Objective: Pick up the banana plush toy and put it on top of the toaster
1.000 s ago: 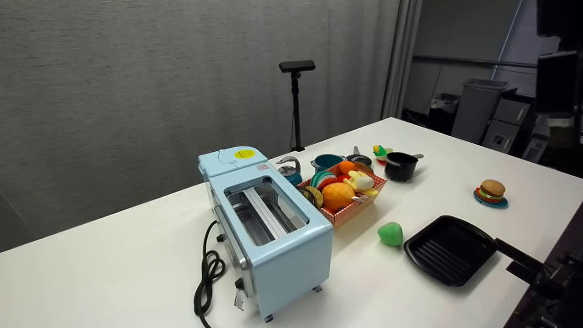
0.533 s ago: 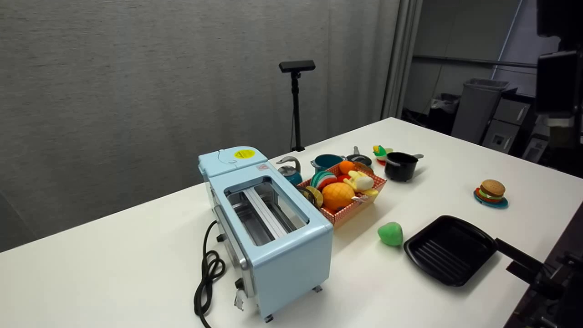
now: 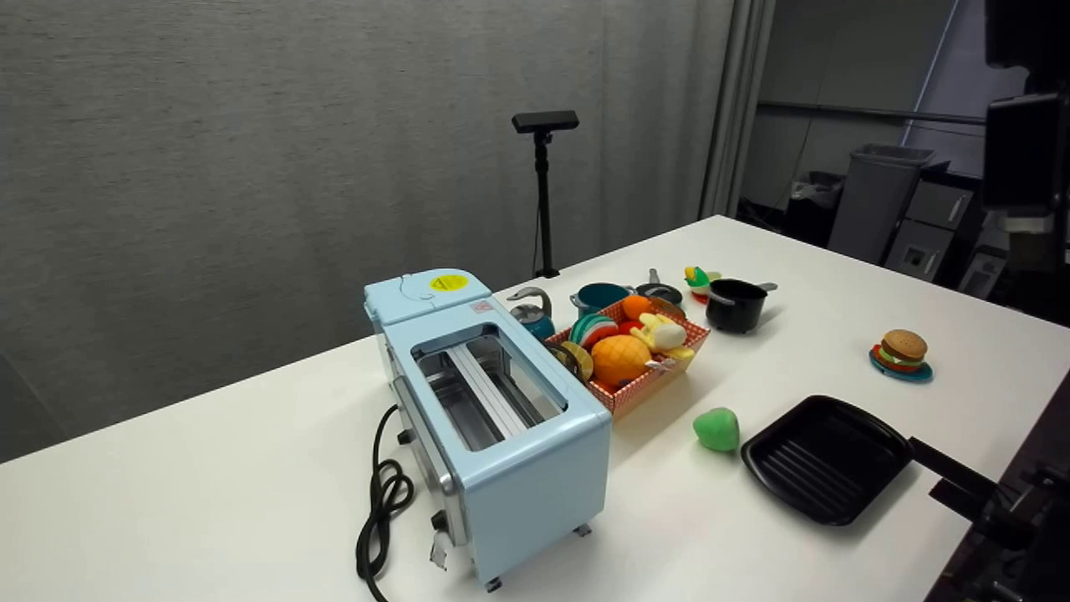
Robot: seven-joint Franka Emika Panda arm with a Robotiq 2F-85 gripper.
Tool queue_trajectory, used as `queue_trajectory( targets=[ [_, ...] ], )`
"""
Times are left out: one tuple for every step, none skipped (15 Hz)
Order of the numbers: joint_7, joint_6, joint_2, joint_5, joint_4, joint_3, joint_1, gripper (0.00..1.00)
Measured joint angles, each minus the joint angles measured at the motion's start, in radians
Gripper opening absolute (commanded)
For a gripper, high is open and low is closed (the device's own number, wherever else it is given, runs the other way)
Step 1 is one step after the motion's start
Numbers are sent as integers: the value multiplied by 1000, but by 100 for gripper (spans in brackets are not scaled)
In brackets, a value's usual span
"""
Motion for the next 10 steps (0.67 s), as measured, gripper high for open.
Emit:
queue_trajectory(
  targets=[
    [0, 0, 0, 0, 0, 0, 0, 100],
    [0, 0, 0, 0, 0, 0, 0, 100],
    [0, 0, 0, 0, 0, -1, 0, 100],
    [0, 5, 3, -2, 0, -2, 0, 100],
    [0, 11, 8, -10, 0, -3, 0, 100],
    [0, 19, 15, -20, 1, -5, 0, 100],
    [0, 30, 25, -29, 1, -8, 0, 100],
    [0, 44, 36, -40, 1, -14, -1, 100],
    [0, 59, 47, -50, 1, -20, -1, 100],
    [0, 74, 60, -60, 2, -28, -2, 100]
  ],
)
